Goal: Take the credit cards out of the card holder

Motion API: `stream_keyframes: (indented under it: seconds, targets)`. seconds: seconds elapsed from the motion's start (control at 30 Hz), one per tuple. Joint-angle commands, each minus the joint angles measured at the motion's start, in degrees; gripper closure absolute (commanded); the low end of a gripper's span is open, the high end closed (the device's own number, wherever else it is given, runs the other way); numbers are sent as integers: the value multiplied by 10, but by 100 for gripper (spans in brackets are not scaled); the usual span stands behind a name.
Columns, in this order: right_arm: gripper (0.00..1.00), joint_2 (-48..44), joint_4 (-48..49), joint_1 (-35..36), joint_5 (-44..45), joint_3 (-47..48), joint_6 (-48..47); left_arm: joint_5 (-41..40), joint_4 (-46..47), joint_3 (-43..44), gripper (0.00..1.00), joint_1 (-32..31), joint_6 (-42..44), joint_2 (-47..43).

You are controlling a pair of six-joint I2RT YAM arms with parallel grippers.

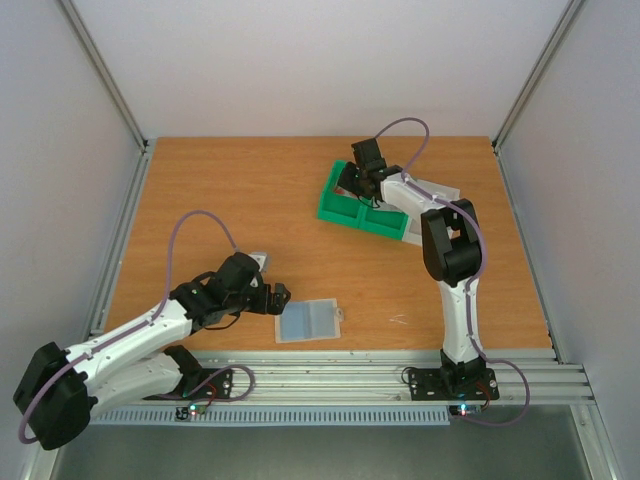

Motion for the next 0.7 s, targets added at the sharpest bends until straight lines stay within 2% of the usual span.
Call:
stream_keyframes:
  seconds: [0.0, 0.2, 0.33, 0.67]
  targets:
    - [98, 24, -2, -6, 0, 30, -4, 1, 26, 9, 1, 2, 2, -5]
    - [90, 33, -36, -7, 0, 53, 0, 12, 31, -1, 1, 2, -16, -4]
    - [80, 21, -57, -8, 5, 55, 4, 23, 34, -12, 2, 2, -35, -1]
    - [67, -14, -166, -12, 7, 104, -9, 64, 30, -14, 11, 2, -68, 25]
